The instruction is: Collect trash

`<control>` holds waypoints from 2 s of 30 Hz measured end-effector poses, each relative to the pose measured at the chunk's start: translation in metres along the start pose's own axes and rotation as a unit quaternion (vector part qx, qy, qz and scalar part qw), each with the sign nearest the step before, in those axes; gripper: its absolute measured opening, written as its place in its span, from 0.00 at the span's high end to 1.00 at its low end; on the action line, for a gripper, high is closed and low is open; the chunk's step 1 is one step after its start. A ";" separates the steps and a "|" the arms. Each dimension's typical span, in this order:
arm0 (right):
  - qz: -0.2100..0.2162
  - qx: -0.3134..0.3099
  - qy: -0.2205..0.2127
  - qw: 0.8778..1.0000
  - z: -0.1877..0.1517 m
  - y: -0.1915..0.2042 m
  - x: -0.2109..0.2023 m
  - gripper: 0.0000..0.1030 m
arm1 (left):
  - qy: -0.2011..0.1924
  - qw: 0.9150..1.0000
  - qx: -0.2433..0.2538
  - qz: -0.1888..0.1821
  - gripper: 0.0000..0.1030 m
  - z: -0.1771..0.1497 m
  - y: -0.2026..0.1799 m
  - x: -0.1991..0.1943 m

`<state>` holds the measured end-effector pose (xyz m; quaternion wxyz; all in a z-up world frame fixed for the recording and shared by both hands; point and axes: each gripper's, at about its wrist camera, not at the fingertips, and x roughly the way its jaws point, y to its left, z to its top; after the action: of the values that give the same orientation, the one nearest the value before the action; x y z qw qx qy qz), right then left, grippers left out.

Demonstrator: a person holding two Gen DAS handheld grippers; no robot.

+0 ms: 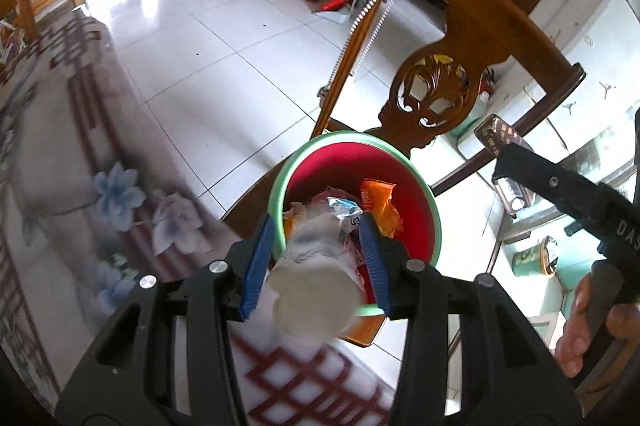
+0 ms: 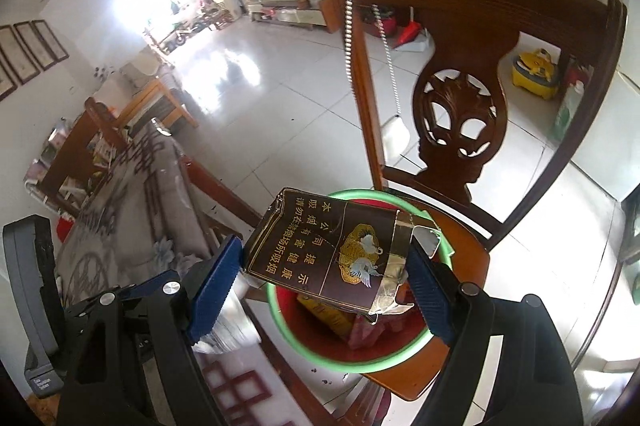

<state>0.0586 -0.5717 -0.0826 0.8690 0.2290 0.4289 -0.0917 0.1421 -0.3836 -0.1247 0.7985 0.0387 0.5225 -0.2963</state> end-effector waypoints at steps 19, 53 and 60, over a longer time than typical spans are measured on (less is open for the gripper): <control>-0.009 0.007 -0.002 1.000 -0.006 0.004 0.005 0.16 | -0.114 0.991 -0.057 0.032 0.05 -0.004 0.031 -0.062; 0.038 -0.156 -0.209 0.964 -0.134 0.258 -0.094 0.07 | -0.375 0.907 -0.085 0.172 0.05 -0.130 0.158 -0.318; 0.037 -0.162 -0.209 0.964 -0.142 0.269 -0.097 0.07 | -0.365 0.909 -0.115 0.167 0.05 -0.141 0.179 -0.325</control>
<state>-0.0051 -0.2710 0.0050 0.9675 0.0767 0.2383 -0.0350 0.0292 -0.0439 0.0466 0.9703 -0.0769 0.2109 -0.0897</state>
